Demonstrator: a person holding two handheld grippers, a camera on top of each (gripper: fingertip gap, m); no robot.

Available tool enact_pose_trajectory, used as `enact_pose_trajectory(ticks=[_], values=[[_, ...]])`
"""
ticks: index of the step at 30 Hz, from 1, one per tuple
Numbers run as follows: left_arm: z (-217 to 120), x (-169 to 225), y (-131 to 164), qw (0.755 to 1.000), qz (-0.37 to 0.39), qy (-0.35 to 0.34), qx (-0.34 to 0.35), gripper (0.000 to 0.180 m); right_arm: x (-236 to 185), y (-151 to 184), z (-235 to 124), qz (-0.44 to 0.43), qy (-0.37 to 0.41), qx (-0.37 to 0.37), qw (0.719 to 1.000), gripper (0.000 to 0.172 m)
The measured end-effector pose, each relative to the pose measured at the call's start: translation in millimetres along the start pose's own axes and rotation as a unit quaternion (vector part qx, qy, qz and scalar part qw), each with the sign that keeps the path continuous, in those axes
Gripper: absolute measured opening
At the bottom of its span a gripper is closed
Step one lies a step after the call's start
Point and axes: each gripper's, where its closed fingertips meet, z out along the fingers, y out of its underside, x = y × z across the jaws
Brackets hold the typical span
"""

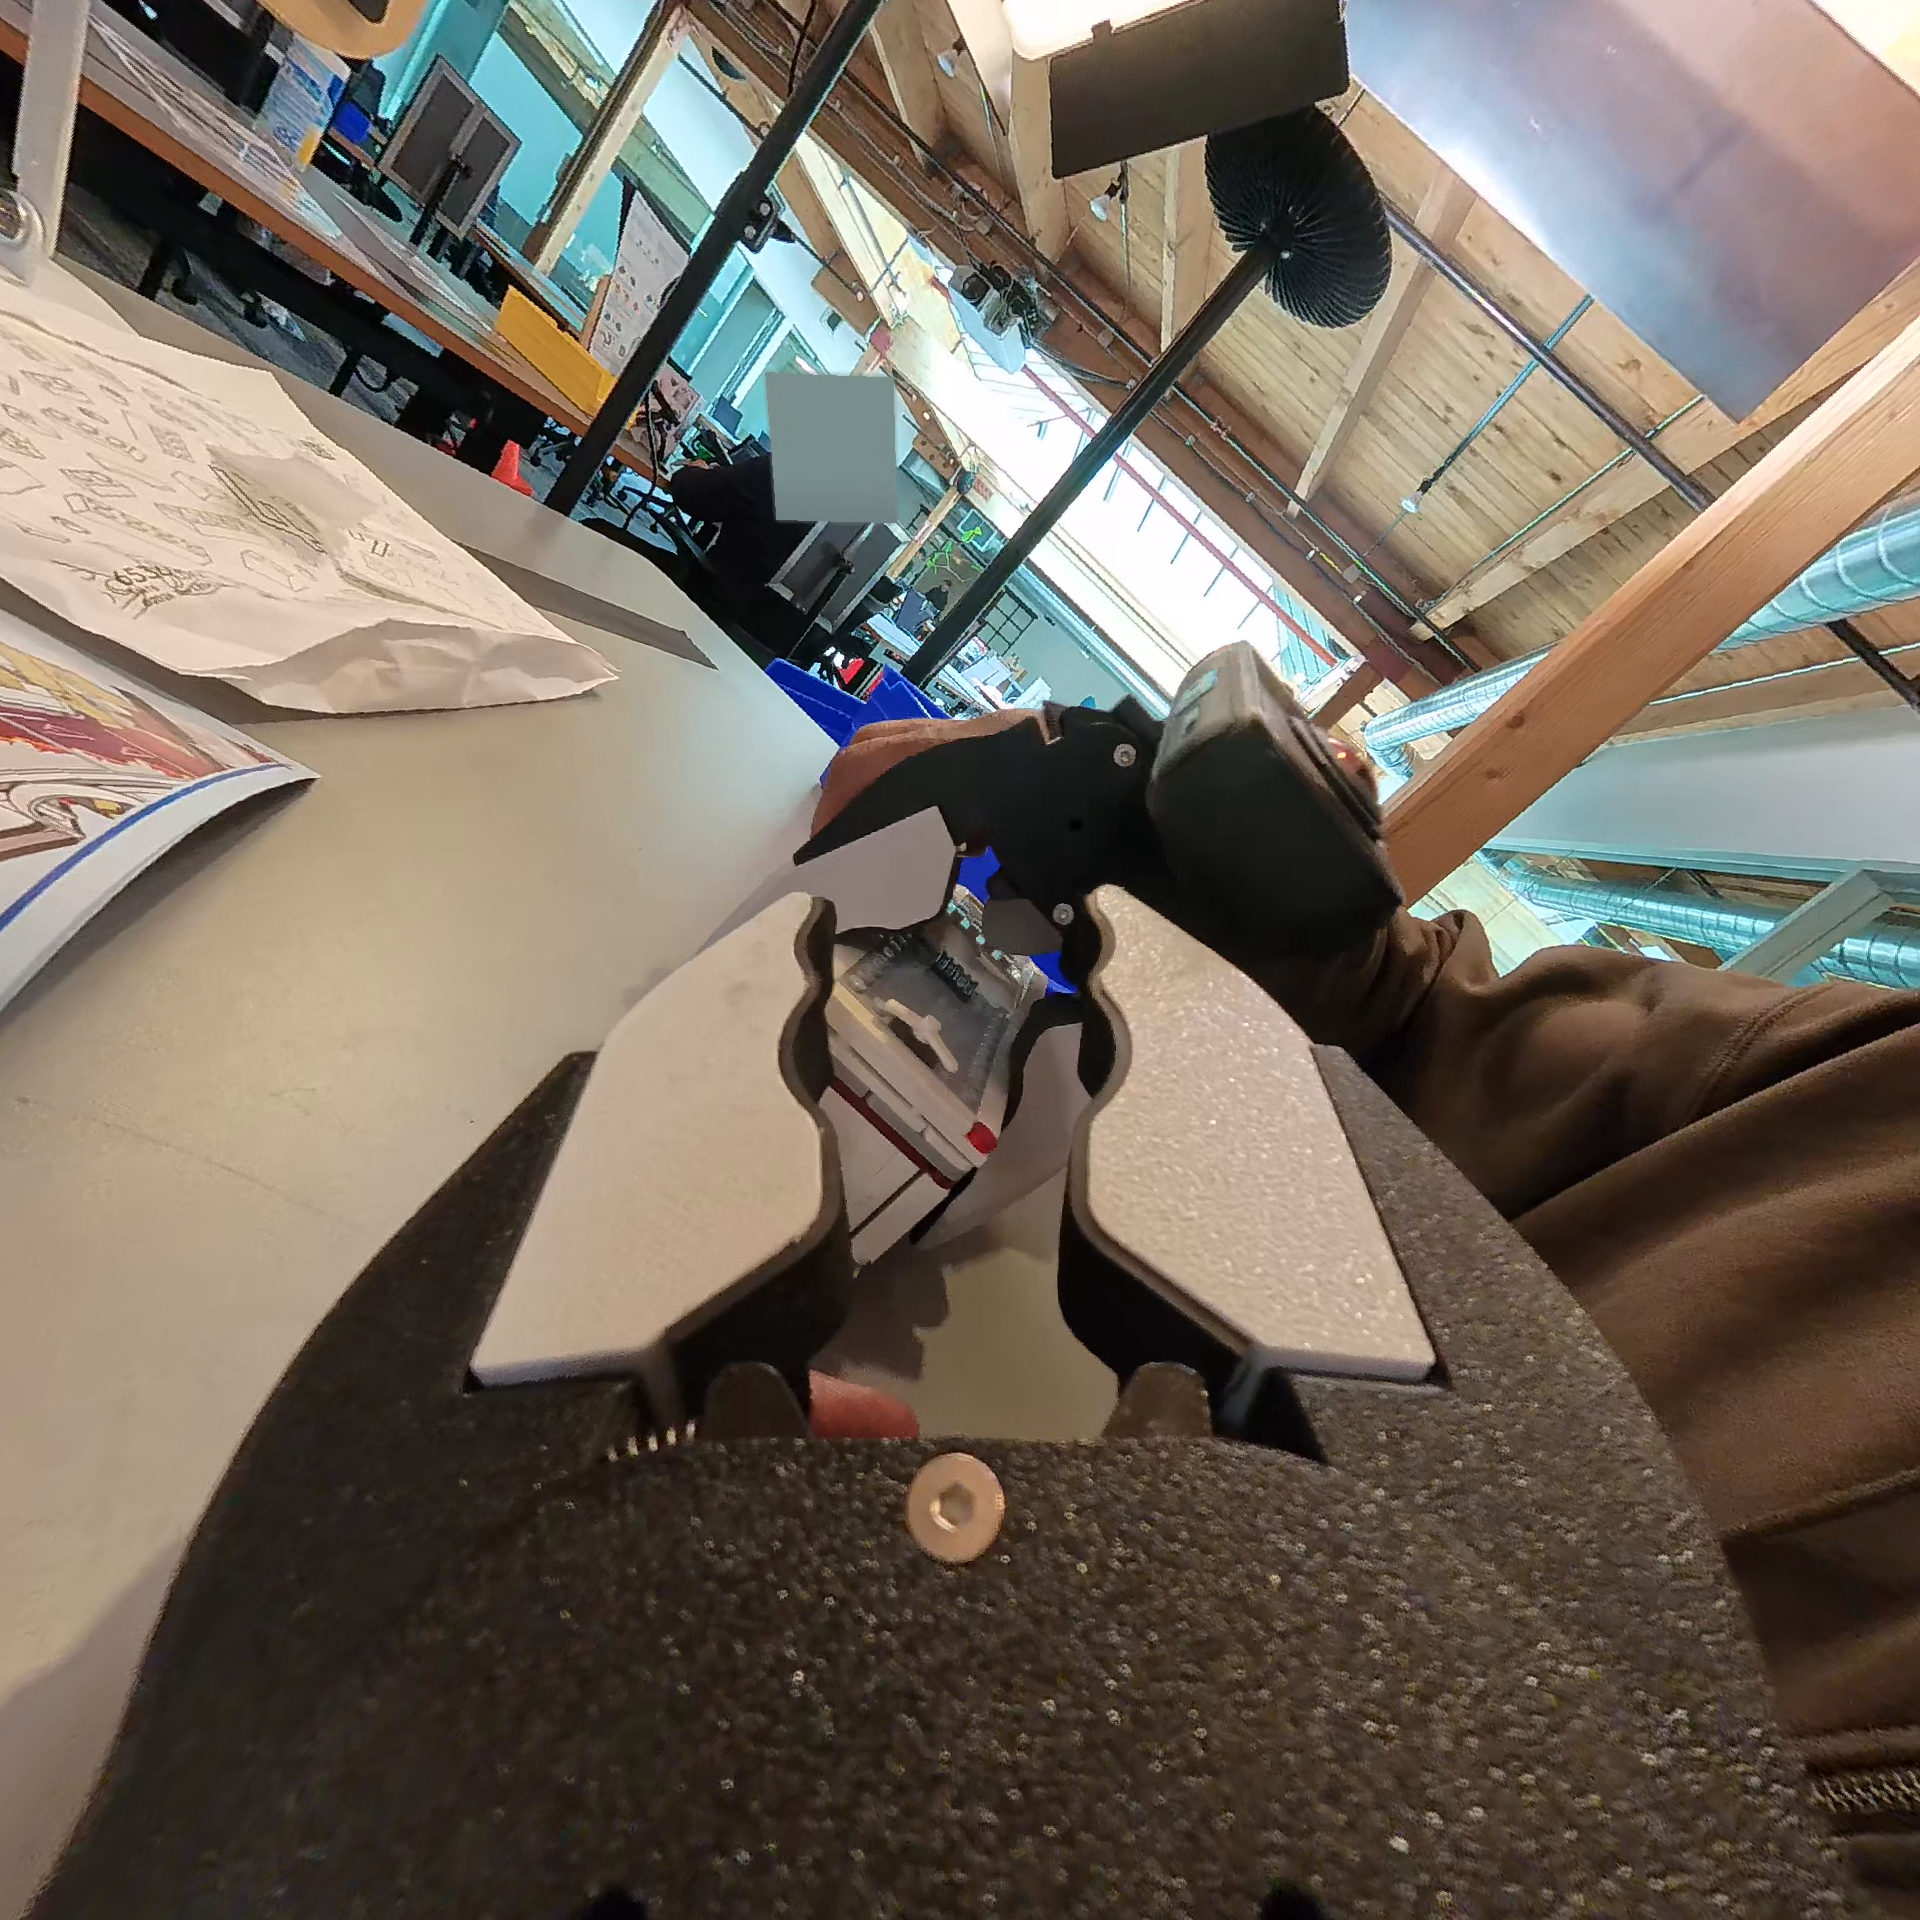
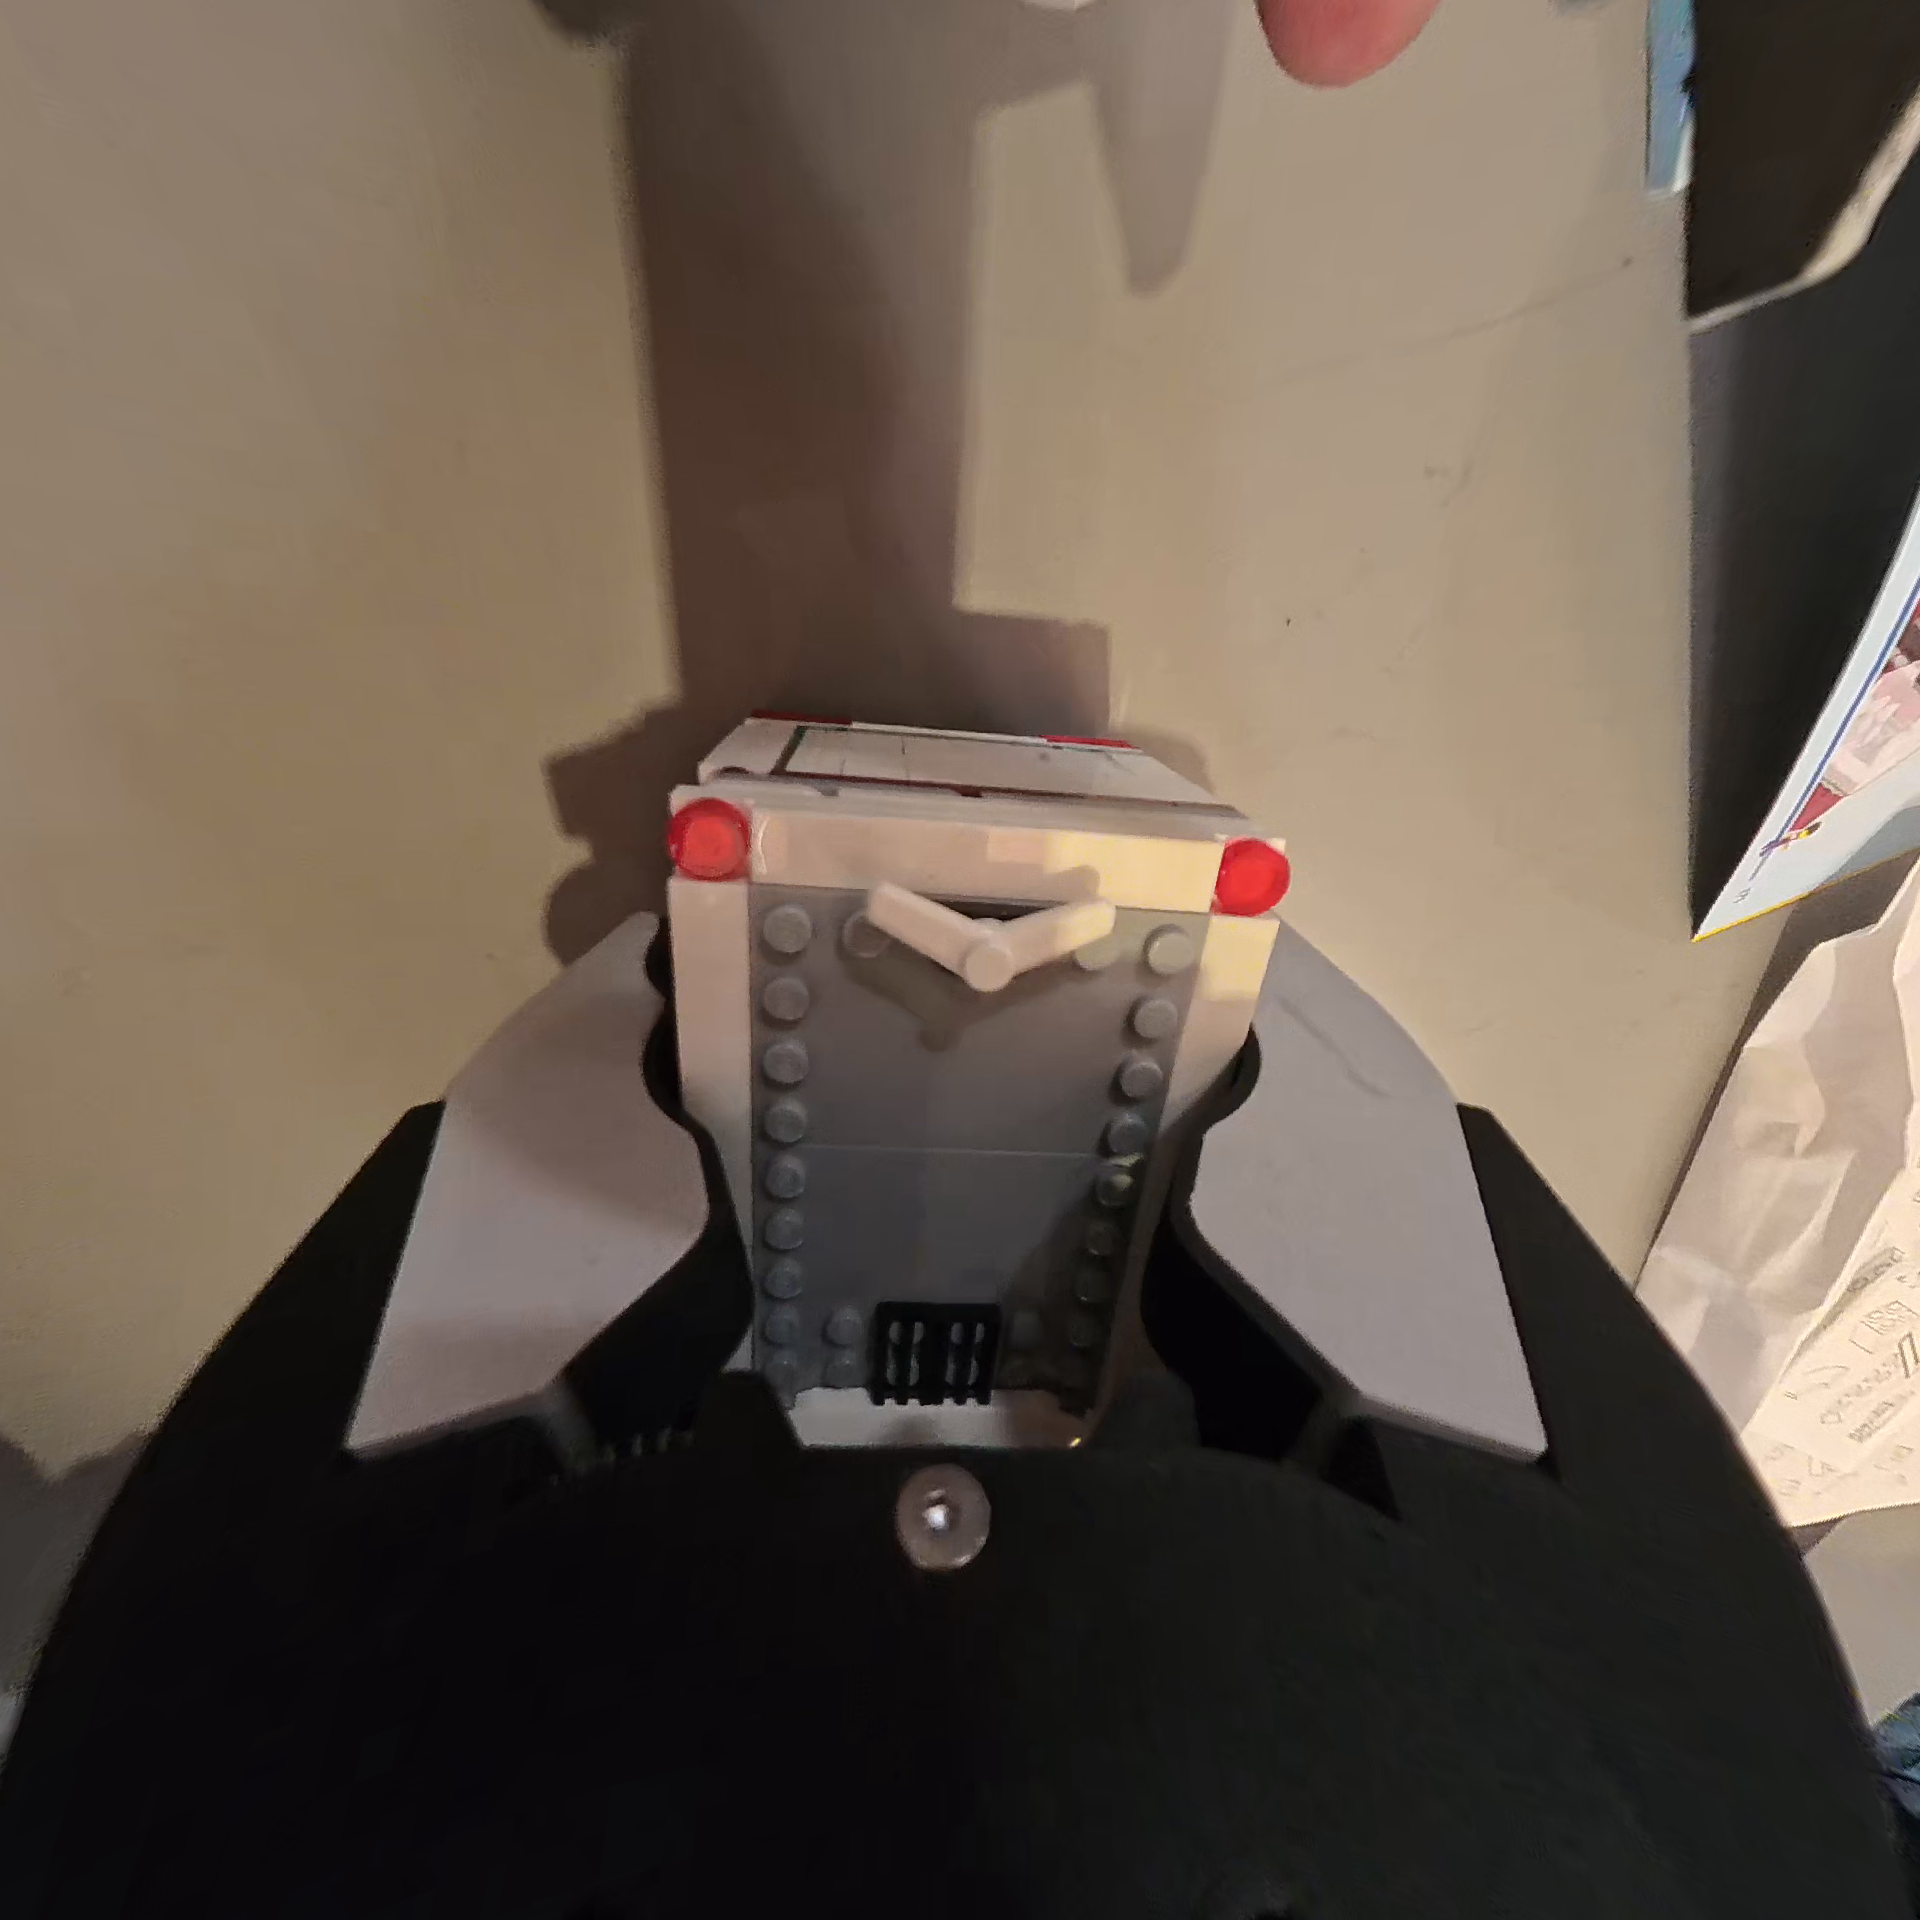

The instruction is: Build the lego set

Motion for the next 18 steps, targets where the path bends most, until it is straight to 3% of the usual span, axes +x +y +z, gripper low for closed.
enact_pose_trajectory(ticks=[9,18], values=[[0.8,-7.0,4.4,1.0,-0.015,-0.013,-0.01,0.045,-4.8,-5.3,-26.3,-0.06,0.062,0.028,0.996,0.096],[1.0,-7.7,5.0,1.0,-0.016,-0.012,-0.01,0.046,5.3,3.4,-19.2,-0.071,0.058,-0.007,0.996,0.096]])
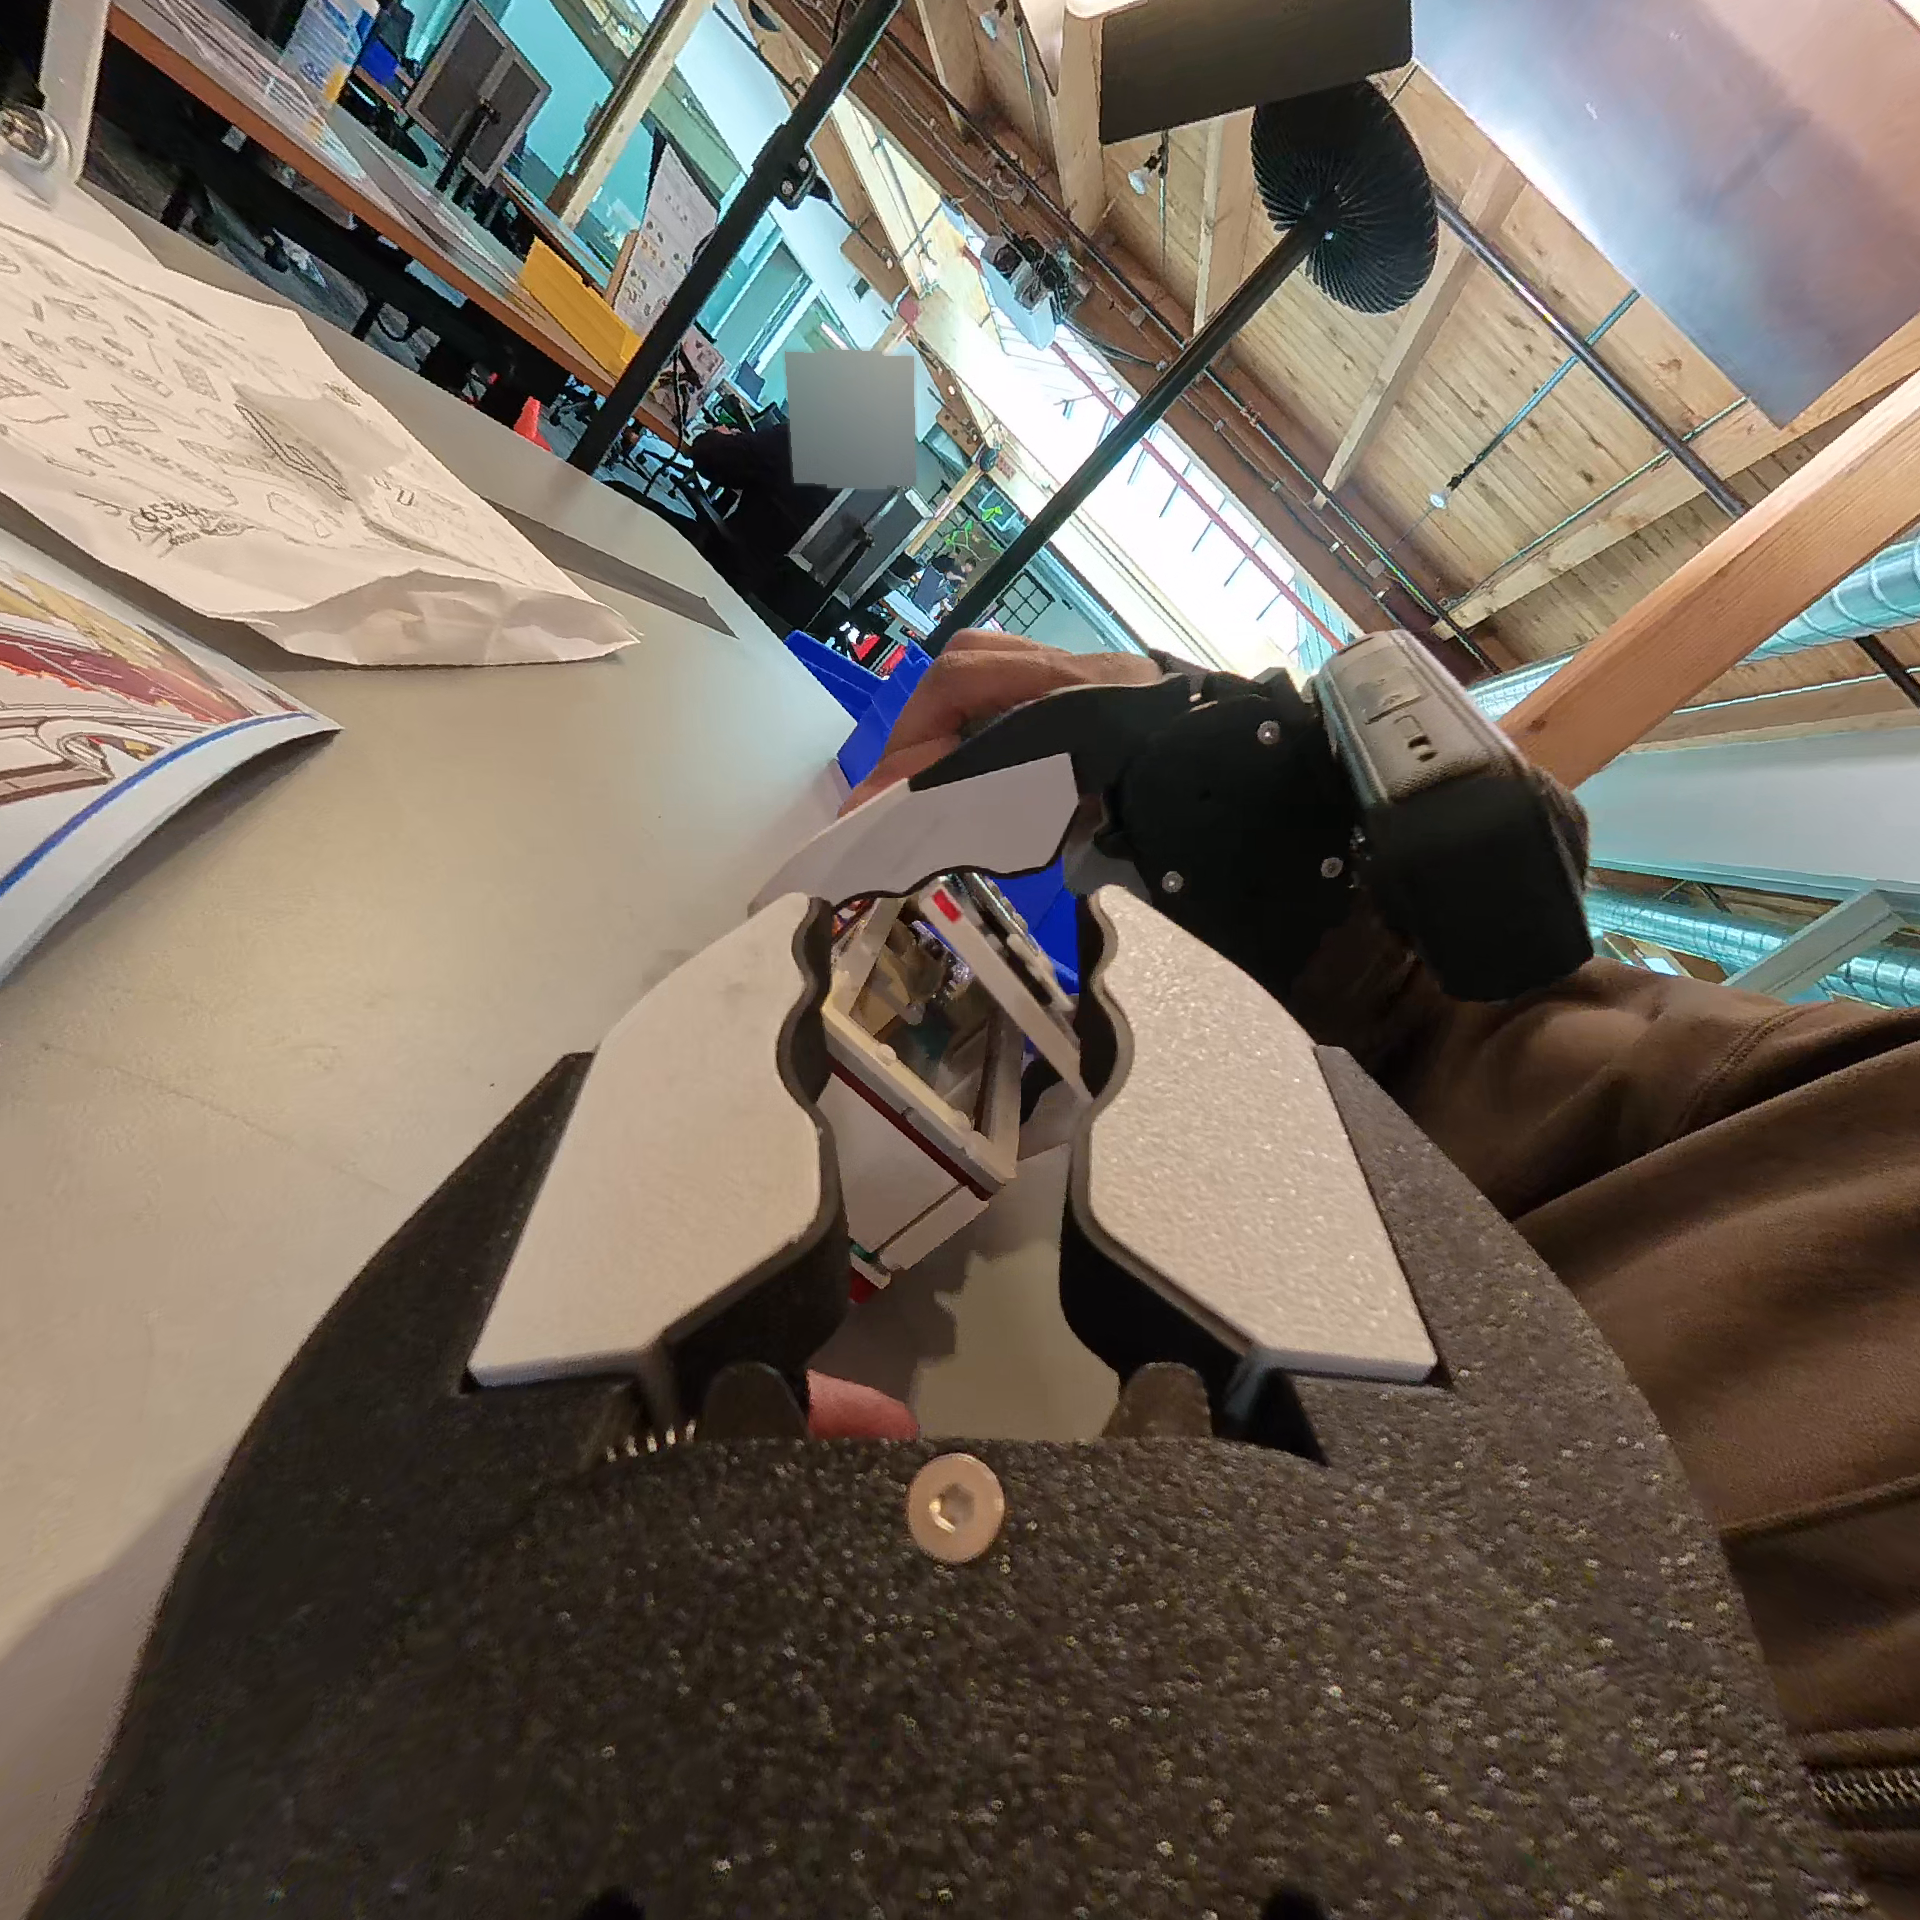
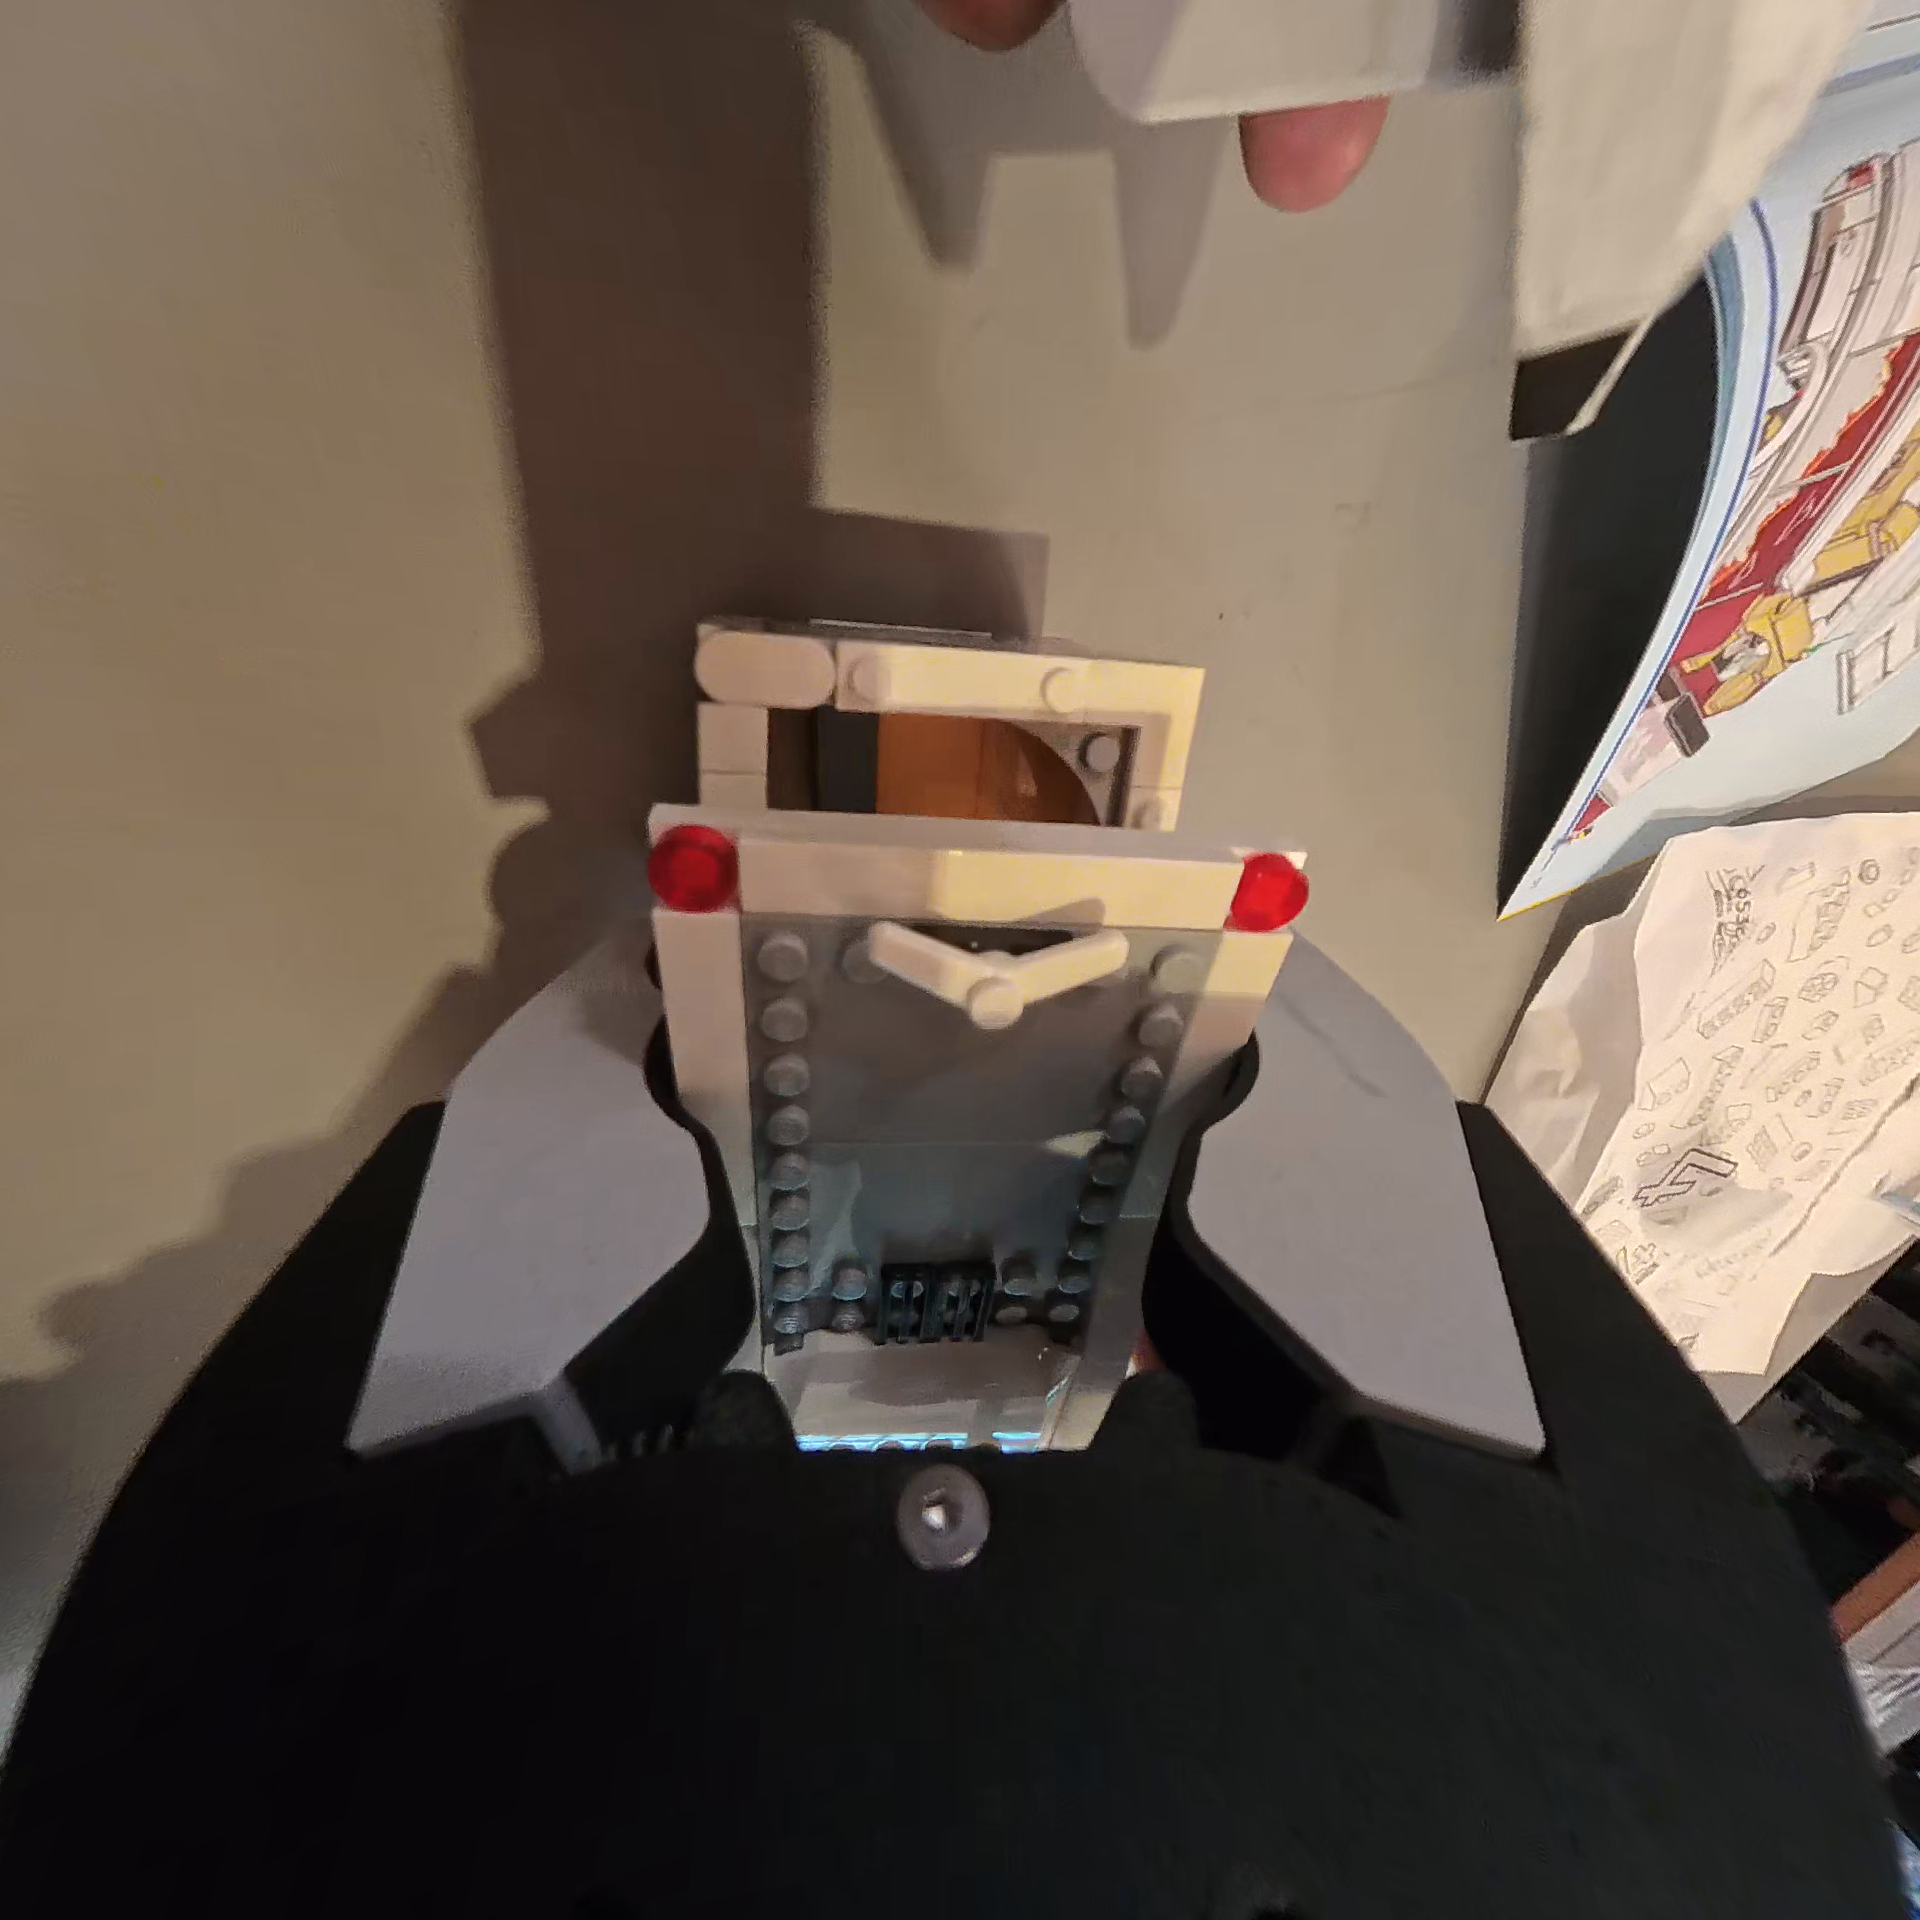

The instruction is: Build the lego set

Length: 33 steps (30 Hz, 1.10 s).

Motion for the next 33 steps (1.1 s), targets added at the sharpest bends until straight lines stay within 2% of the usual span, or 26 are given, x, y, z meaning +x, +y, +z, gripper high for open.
enact_pose_trajectory(ticks=[7,12,20,27,33], values=[[-3.1,-0.1,-4.2,1.0,0.003,-0.001,0.007,0.046,-3.8,-2.5,14.7,-0.044,-0.029,-0.014,0.999,0.097],[-3.1,2.4,-4.6,1.0,0.005,0.004,0.007,0.046,-6.6,-11.1,6.4,-0.052,-0.039,0.016,0.998,0.099],[-4.4,2.8,-6.4,1.0,0.006,0.004,0.011,0.046,-1.5,-12.9,-5.4,-0.068,-0.027,0.026,0.997,0.107],[-3.8,3.8,-5.9,1.0,0.007,0.006,0.01,0.046,-2.4,9.1,-38.9,-0.069,-0.01,0.009,0.998,0.105],[-0.5,4.6,-0.7,1.0,0.009,0.009,0.0,0.046,-4.5,23.9,-22.0,-0.078,0.0,-0.028,0.997,0.103]])
